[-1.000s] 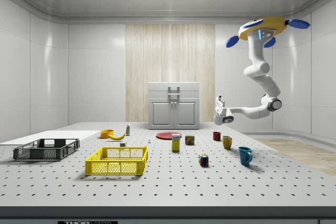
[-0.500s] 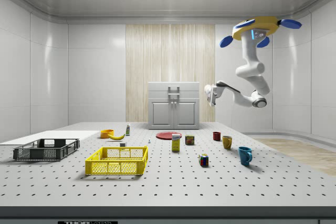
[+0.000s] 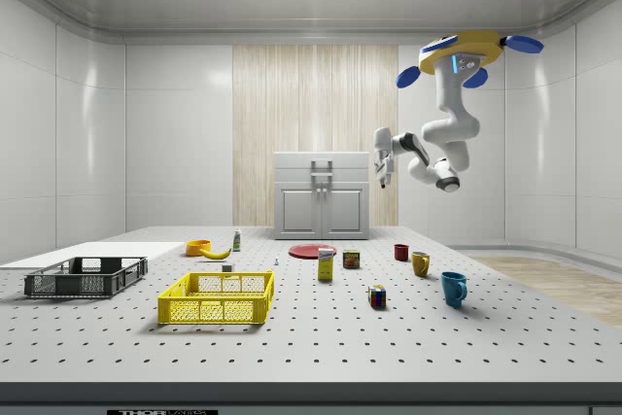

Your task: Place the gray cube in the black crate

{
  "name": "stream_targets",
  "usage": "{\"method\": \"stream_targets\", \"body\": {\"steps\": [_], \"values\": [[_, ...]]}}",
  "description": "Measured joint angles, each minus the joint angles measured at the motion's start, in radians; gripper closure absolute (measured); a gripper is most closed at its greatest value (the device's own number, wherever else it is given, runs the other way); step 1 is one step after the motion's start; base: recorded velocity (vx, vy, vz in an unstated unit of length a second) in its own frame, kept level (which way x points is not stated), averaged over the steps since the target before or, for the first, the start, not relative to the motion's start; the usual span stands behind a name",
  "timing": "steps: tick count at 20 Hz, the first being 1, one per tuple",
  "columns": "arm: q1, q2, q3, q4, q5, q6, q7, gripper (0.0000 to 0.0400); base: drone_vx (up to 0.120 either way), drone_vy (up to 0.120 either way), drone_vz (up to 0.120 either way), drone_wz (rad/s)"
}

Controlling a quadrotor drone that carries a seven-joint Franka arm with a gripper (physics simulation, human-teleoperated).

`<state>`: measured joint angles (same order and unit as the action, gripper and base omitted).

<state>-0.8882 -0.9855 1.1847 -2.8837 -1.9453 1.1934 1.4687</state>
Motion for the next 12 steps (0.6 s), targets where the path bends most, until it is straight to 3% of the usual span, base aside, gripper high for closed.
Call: {"method": "stream_targets", "body": {"steps": [4,10,12], "values": [[-0.075,-0.034,0.036,-0.010,-0.031,-0.024,0.049,0.0000,0.120,0.000,0.000,0.000],[-0.130,-0.075,0.066,-0.012,-0.037,-0.024,0.089,0.0000,0.120,0.000,0.000,0.000],[-0.141,-0.087,0.072,-0.012,-0.034,-0.019,0.097,0.0000,0.120,0.000,-0.120,0.000]]}}
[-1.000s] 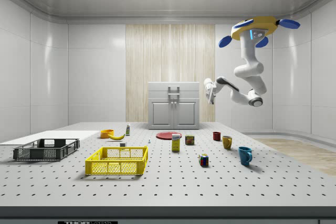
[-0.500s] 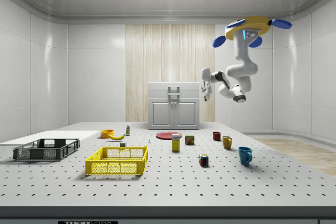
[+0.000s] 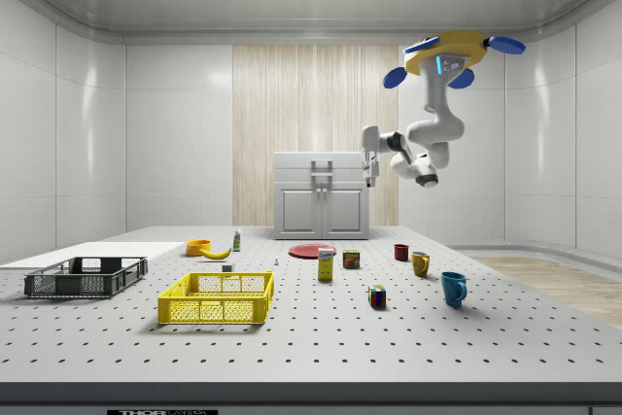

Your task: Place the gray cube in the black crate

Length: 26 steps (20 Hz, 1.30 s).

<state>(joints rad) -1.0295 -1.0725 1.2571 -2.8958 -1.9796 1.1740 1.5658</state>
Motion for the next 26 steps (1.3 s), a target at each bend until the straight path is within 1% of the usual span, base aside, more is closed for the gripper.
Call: {"method": "stream_targets", "body": {"steps": [23,26], "values": [[-0.057,-0.121,0.046,0.008,0.058,0.097,0.050,0.0000,0.120,0.000,-0.120,0.000],[-0.061,-0.135,0.050,0.009,0.065,0.110,0.054,0.0000,0.120,-0.107,-0.120,0.000]]}}
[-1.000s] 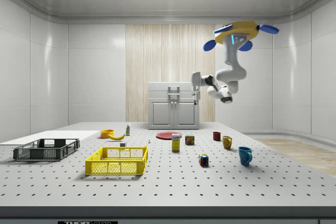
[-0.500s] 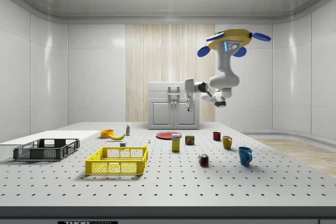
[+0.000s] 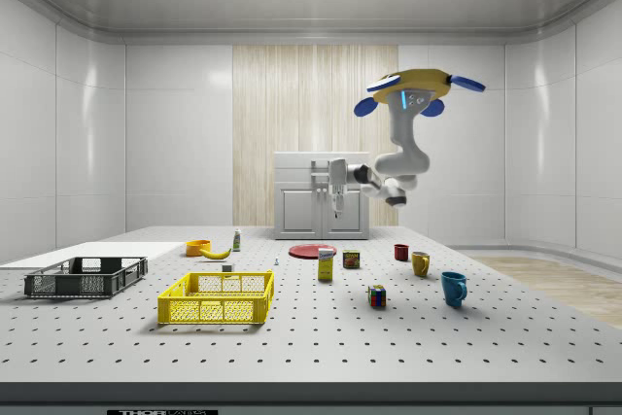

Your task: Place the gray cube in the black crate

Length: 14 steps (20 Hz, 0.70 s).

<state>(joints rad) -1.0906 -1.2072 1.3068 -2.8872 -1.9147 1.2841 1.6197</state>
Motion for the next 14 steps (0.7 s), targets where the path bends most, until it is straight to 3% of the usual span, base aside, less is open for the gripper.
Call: {"method": "stream_targets", "body": {"steps": [5,14], "values": [[-0.007,-0.023,0.006,0.002,0.011,0.021,0.007,0.0000,0.120,-0.024,-0.048,0.000],[-0.018,-0.061,0.016,0.004,0.030,0.056,0.017,0.0000,0.120,0.000,-0.102,0.000]]}}
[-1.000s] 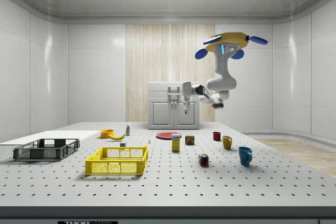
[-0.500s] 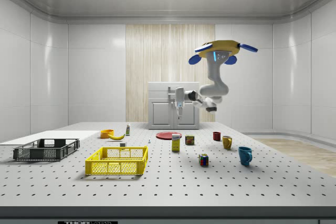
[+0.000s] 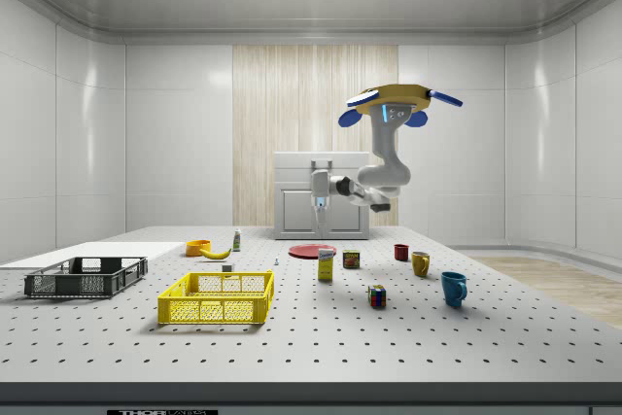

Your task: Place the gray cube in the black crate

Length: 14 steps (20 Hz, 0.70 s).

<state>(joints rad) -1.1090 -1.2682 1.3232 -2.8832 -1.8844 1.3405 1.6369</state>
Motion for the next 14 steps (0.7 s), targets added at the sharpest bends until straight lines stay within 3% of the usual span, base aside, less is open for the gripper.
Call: {"method": "stream_targets", "body": {"steps": [6,10,14], "values": [[-0.007,-0.024,0.006,0.001,0.011,0.022,0.006,0.0000,0.120,0.000,-0.120,0.000],[-0.011,-0.039,0.009,0.002,0.019,0.036,0.010,0.0000,0.120,-0.110,-0.080,0.000],[-0.015,-0.053,0.013,0.003,0.025,0.050,0.014,0.0000,0.120,0.000,-0.080,0.000]]}}
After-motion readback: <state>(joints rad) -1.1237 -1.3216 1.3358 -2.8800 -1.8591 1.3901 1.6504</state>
